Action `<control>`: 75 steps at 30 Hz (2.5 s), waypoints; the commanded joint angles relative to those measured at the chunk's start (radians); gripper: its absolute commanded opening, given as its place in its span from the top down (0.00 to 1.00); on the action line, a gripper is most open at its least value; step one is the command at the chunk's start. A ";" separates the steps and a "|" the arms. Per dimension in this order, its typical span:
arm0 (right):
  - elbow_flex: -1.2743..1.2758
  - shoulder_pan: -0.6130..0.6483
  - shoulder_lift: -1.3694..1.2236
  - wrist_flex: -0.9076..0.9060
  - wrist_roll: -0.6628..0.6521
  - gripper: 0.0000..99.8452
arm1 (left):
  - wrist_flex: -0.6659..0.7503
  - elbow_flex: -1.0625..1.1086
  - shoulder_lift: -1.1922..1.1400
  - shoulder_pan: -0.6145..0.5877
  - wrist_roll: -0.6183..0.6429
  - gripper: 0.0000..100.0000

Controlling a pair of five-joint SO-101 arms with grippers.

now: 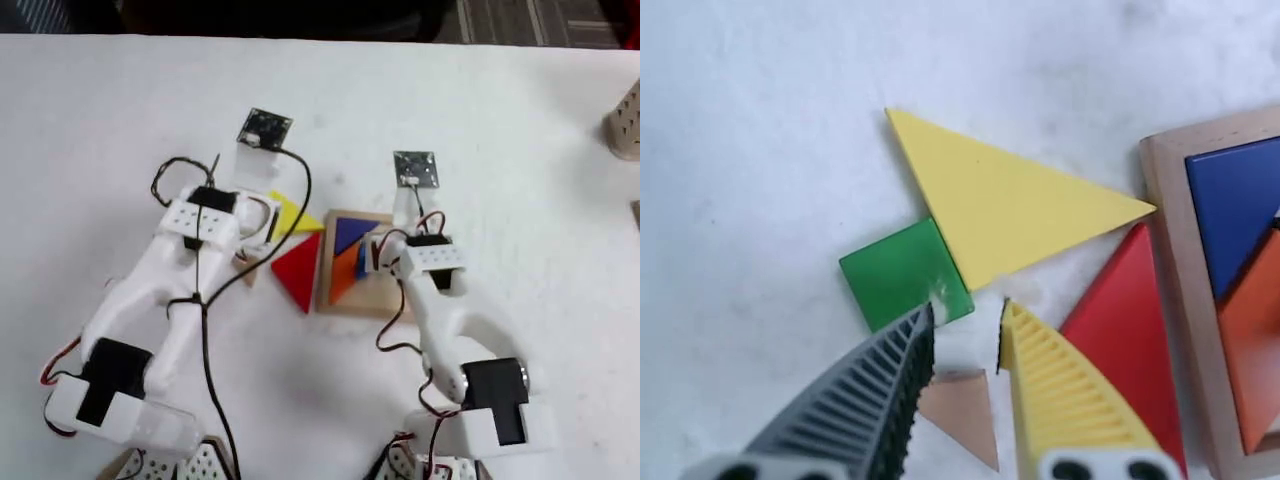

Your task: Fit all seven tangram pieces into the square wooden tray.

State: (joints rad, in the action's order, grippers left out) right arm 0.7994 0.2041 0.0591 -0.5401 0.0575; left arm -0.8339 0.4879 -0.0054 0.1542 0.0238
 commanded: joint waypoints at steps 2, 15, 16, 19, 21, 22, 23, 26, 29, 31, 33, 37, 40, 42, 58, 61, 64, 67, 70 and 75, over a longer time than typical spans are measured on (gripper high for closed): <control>-0.040 0.030 0.019 0.015 -0.006 0.98 | 0.021 -0.006 0.008 -0.010 -0.008 0.86; 0.040 -0.116 0.090 -0.107 0.058 0.98 | 0.021 -0.006 0.008 -0.010 -0.008 0.86; 0.048 -0.094 0.087 -0.119 0.058 0.98 | 0.021 -0.006 0.008 -0.010 -0.008 0.86; 0.066 -0.050 0.090 -0.120 0.058 0.98 | 0.021 -0.006 0.008 -0.010 -0.008 0.86; 0.054 -0.030 0.084 -0.119 0.060 0.98 | 0.021 -0.006 0.008 -0.010 -0.008 0.86; 0.051 -0.016 0.084 -0.119 0.061 0.98 | 0.021 -0.006 0.008 -0.010 -0.008 0.86; 0.051 0.001 0.084 -0.119 0.064 0.98 | 0.021 -0.006 0.008 -0.010 -0.008 0.86; 0.054 0.044 0.082 -0.088 0.064 0.98 | 0.021 -0.006 0.008 -0.010 -0.008 0.86; 0.052 0.065 0.082 -0.084 0.064 0.98 | 0.021 -0.006 0.010 -0.010 -0.008 0.86; 0.054 0.064 0.082 -0.084 0.064 0.98 | 0.021 -0.006 0.010 -0.012 -0.008 0.86; 0.055 0.056 0.091 -0.090 0.064 0.98 | 0.021 -0.006 0.010 -0.012 -0.008 0.86; 0.055 0.007 0.094 -0.093 0.064 0.98 | 0.021 -0.006 0.012 -0.013 -0.008 0.86; 0.057 -0.065 0.125 -0.107 0.063 0.98 | 0.021 -0.012 0.016 -0.041 -0.006 0.86; 0.057 -0.108 0.147 -0.130 0.064 0.98 | 0.021 -0.017 0.018 -0.070 -0.006 0.86; 0.054 -0.153 0.133 -0.128 0.058 0.98 | -0.222 -0.012 0.008 -0.143 0.396 0.64; 0.054 -0.153 0.133 -0.128 0.058 0.98 | -0.222 0.043 0.012 -0.074 0.470 0.57; 0.054 -0.153 0.133 -0.128 0.058 0.98 | -0.213 0.054 0.008 -0.042 0.493 0.60; 0.054 -0.153 0.133 -0.128 0.058 0.98 | -0.158 0.063 0.005 -0.076 0.494 0.65; 0.052 -0.153 0.133 -0.128 0.058 0.98 | -0.157 0.051 -0.042 -0.084 0.494 0.68; 0.052 -0.153 0.133 -0.128 0.058 0.98 | -0.219 -0.055 -0.176 -0.087 0.496 0.68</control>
State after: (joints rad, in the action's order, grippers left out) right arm 0.8623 0.0629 0.1665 -0.6628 0.1066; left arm -1.0134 0.5478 -0.1082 0.0852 0.5117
